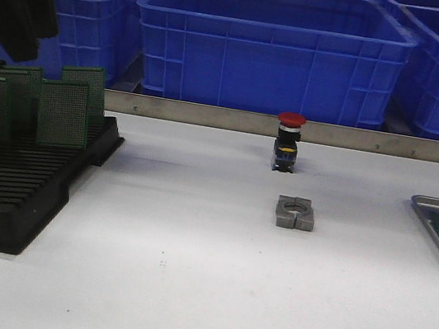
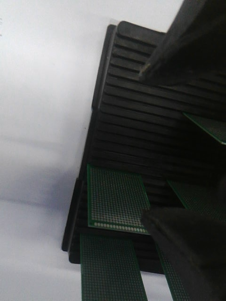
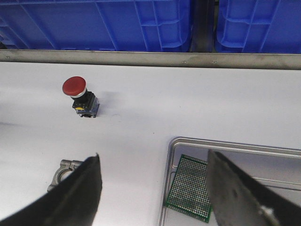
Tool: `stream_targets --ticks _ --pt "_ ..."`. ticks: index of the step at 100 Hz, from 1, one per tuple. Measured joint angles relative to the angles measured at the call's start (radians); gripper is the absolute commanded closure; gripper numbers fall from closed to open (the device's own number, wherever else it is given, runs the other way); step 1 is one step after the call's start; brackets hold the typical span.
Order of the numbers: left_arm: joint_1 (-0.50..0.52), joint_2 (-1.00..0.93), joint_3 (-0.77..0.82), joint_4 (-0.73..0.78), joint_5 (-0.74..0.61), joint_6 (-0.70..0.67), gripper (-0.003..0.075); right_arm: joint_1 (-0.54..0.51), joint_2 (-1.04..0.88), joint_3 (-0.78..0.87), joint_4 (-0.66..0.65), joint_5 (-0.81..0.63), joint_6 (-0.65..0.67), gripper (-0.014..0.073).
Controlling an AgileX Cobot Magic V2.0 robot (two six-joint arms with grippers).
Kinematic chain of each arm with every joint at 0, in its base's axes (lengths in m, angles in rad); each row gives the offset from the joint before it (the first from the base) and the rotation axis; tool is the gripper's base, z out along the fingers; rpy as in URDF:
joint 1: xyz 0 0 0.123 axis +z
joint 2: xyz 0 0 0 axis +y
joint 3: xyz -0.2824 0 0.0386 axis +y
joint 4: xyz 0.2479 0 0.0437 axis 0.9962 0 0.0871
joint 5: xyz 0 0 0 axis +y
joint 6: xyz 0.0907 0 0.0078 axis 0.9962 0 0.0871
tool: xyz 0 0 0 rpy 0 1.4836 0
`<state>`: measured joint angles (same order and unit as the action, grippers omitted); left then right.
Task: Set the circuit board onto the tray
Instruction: 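Lower the left gripper onto another green board in the rack and grasp it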
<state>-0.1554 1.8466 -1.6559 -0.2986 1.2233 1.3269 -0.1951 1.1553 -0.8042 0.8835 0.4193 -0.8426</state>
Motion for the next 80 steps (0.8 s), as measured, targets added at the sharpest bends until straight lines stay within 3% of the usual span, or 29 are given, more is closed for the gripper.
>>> stream_targets --ticks 33,80 --pt "0.002 0.069 -0.002 0.022 -0.126 0.053 0.0227 0.0 0.0 0.0 0.0 0.0 0.0 0.0095" --pt "0.002 0.147 -0.004 0.042 -0.202 0.056 0.0227 0.0 0.0 0.0 0.0 0.0 0.0 0.0095"
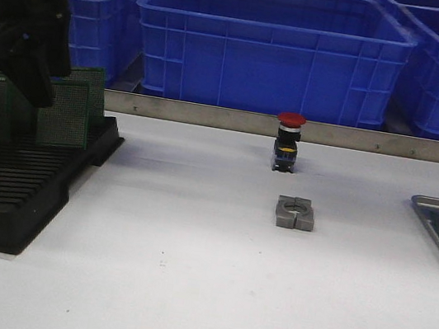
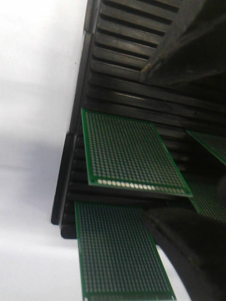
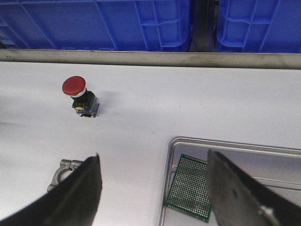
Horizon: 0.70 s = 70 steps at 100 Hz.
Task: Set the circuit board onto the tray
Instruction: 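Lower the left gripper onto another green board in the rack and grasp it, then lift the second board out of the rack with the left gripper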
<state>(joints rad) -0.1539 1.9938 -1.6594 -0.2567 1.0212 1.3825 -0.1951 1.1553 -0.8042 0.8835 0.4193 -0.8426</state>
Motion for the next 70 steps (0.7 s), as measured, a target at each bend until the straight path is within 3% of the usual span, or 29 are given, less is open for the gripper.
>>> stream_targets --ticks 19,26,59,65,70 --pt "0.0 0.034 0.0 0.002 0.0 0.0 0.023 0.0 0.0 0.0 0.0 0.0 0.0 0.0095" --pt "0.0 0.034 -0.001 0.002 0.0 0.0 0.0267 0.0 0.0 0.0 0.0 0.0 0.0 0.0095" --pt "0.0 0.034 -0.001 -0.006 0.0 0.0 0.0675 0.0 0.0 0.0 0.0 0.0 0.0 0.0095" --pt "0.0 0.034 -0.001 -0.007 0.0 0.0 0.0736 0.0 0.0 0.0 0.0 0.0 0.0 0.0095" --pt "0.0 0.034 -0.001 -0.007 0.007 0.002 0.0738 0.0 0.0 0.0 0.0 0.0 0.0 0.0095"
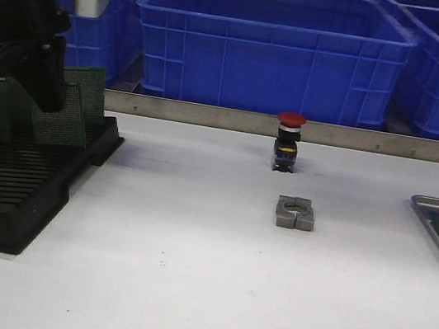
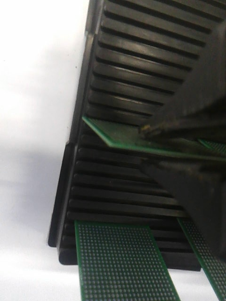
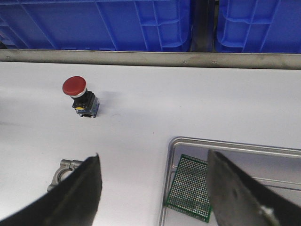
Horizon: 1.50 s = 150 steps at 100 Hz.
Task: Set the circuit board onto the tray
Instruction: 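Lift the second board out of the rack with the left gripper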
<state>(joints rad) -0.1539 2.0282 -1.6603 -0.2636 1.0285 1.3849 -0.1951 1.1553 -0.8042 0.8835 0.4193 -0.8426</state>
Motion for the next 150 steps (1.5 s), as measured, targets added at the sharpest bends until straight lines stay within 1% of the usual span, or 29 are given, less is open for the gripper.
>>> stream_targets --ticks 20,31,41,58,70,84,100,113,126,150 --pt "0.0 0.0 -0.009 0.002 0.035 0.015 0.0738 0.0 0.0 0.0 0.0 0.0 0.0 0.0095" --pt "0.0 0.004 -0.042 0.003 0.066 0.015 0.0738 0.0 0.0 0.0 0.0 0.0 0.0 0.0095" --pt "0.0 0.004 -0.094 -0.003 0.062 0.003 0.0738 0.0 0.0 0.0 0.0 0.0 0.0 0.0095" --pt "0.0 0.004 -0.187 -0.026 0.173 -0.003 0.0738 0.0 0.0 0.0 0.0 0.0 0.0 0.0095" --pt "0.0 -0.006 -0.23 -0.068 0.192 -0.035 0.0738 0.0 0.0 0.0 0.0 0.0 0.0 0.0095" --pt "0.0 -0.056 -0.234 -0.11 0.203 -0.05 0.0738 0.0 0.0 0.0 0.0 0.0 -0.002 0.0095" --pt "-0.007 -0.141 -0.24 -0.215 0.21 -0.054 0.0738 0.0 0.0 0.0 0.0 0.0 -0.002 0.0095" --pt "-0.06 -0.185 -0.24 -0.263 0.211 -0.084 0.0738 0.0 0.0 0.0 0.0 0.0 -0.002 0.0095" --pt "-0.153 -0.189 -0.24 -0.276 0.214 -0.157 0.0738 0.0 0.0 0.0 0.0 0.0 -0.002 0.0095" --pt "-0.313 -0.159 -0.24 -0.333 0.215 -0.184 0.0738 0.0 0.0 0.0 0.0 0.002 -0.002 0.0095"
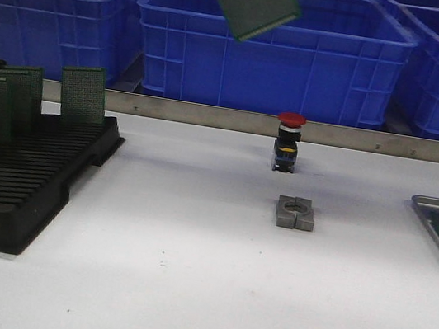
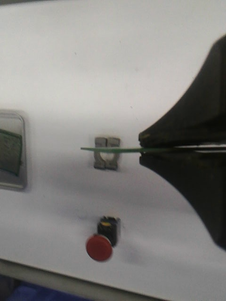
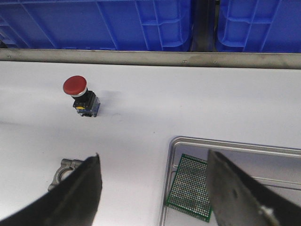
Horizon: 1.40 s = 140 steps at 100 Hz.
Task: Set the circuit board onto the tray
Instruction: 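Lift the second board out of the rack with the left gripper, then grasp the held board's edge with the right gripper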
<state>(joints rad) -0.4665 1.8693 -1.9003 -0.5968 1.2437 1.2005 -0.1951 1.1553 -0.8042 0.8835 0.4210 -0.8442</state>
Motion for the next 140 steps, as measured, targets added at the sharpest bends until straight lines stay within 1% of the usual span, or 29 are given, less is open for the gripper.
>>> stream_targets --ticks 12,23,32,44,63,70,77,90,103,123,140 --pt "-0.041 0.032 0.0 -0.014 0.001 -0.002 0.0738 0.0 0.0 0.0 0.0 0.008 0.0 0.0095" --pt "-0.046 0.061 0.0 -0.031 0.002 -0.002 0.0738 0.0 0.0 0.0 0.0 0.033 -0.003 0.0095" --pt "-0.046 0.069 0.0 -0.034 0.0 -0.002 0.0738 0.0 0.0 -0.009 0.0 0.086 -0.047 0.0095" --pt "-0.046 0.069 0.0 -0.041 0.0 -0.002 0.0738 0.0 0.0 -0.048 0.012 0.173 -0.161 0.0095" --pt "-0.046 0.069 0.0 -0.053 0.0 -0.002 0.0738 0.0 0.0 -0.125 0.052 0.378 -0.437 0.0095" --pt "-0.046 0.069 0.0 -0.06 0.0 -0.002 0.0738 0.0 0.002 -0.144 0.076 0.457 -0.514 0.0095" --pt "-0.046 0.069 0.0 -0.069 0.0 -0.002 0.0738 0.0 0.018 -0.16 0.105 0.52 -0.563 0.0095" --pt "-0.046 0.069 0.0 -0.072 0.0 -0.002 0.0738 0.008 0.075 -0.172 0.174 0.586 -0.62 0.0095" --pt "-0.046 0.069 0.0 -0.073 0.0 -0.002 0.0738 0.048 0.155 -0.173 0.227 0.595 -0.684 0.0095" --pt "-0.046 0.069 0.0 -0.073 0.0 -0.002 0.0738 0.126 0.275 -0.235 0.244 0.598 -0.713 0.0095" --pt "-0.046 0.069 0.0 -0.073 0.0 -0.002 0.0738 0.152 0.363 -0.315 0.247 0.635 -0.714 0.0095"
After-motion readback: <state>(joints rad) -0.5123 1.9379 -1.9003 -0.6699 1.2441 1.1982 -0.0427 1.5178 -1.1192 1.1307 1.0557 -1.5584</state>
